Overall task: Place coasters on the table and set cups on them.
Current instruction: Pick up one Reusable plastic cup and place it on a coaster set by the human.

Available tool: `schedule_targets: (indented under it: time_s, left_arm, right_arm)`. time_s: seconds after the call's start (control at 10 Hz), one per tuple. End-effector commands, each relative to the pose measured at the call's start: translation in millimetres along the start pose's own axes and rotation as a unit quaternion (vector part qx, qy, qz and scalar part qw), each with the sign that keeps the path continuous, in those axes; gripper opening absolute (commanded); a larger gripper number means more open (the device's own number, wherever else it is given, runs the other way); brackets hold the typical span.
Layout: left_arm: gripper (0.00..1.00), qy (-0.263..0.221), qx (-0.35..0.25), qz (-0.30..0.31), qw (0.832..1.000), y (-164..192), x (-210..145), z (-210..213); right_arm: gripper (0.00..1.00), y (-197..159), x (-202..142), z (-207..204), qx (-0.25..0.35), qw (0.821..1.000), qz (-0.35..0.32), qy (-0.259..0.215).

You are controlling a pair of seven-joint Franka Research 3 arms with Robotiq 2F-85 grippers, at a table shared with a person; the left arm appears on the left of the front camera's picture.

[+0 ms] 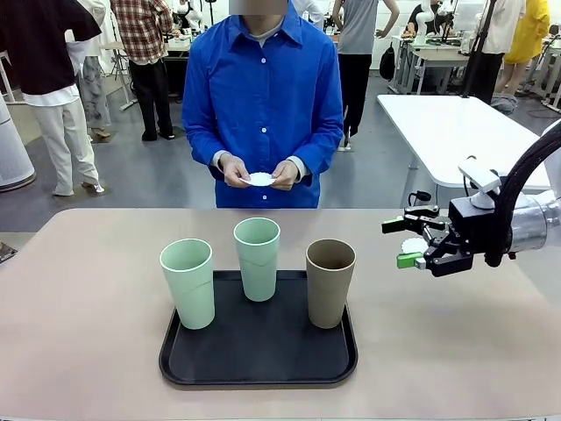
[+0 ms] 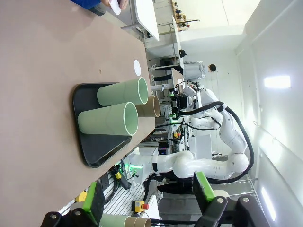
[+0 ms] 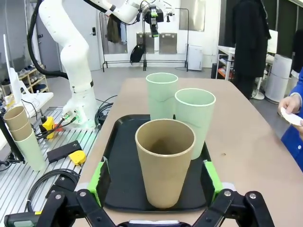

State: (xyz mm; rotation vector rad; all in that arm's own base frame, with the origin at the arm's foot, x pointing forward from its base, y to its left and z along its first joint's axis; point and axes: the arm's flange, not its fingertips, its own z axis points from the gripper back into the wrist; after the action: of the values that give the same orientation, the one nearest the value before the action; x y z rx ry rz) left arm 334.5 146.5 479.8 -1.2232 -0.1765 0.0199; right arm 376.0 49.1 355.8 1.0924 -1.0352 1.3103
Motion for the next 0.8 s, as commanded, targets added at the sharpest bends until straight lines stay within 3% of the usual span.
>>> schedule_targets:
  time_s: [0.0, 0.4, 0.7]
  left_arm:
    - [1.00, -0.001, -0.006, -0.004, 1.000, -1, 0, 1]
    - [1.00, -0.001, -0.006, -0.004, 1.000, -1, 0, 1]
    - [1.00, -0.001, -0.006, -0.004, 1.000, -1, 0, 1]
  right_arm:
    - [1.00, -15, -28, -4, 0.004, 0.999, -0.040, -0.018]
    - [1.00, -25, -76, -19, 0.016, 0.998, -0.062, -0.020]
    - [1.00, -31, -84, -36, 0.008, 0.999, -0.034, -0.028]
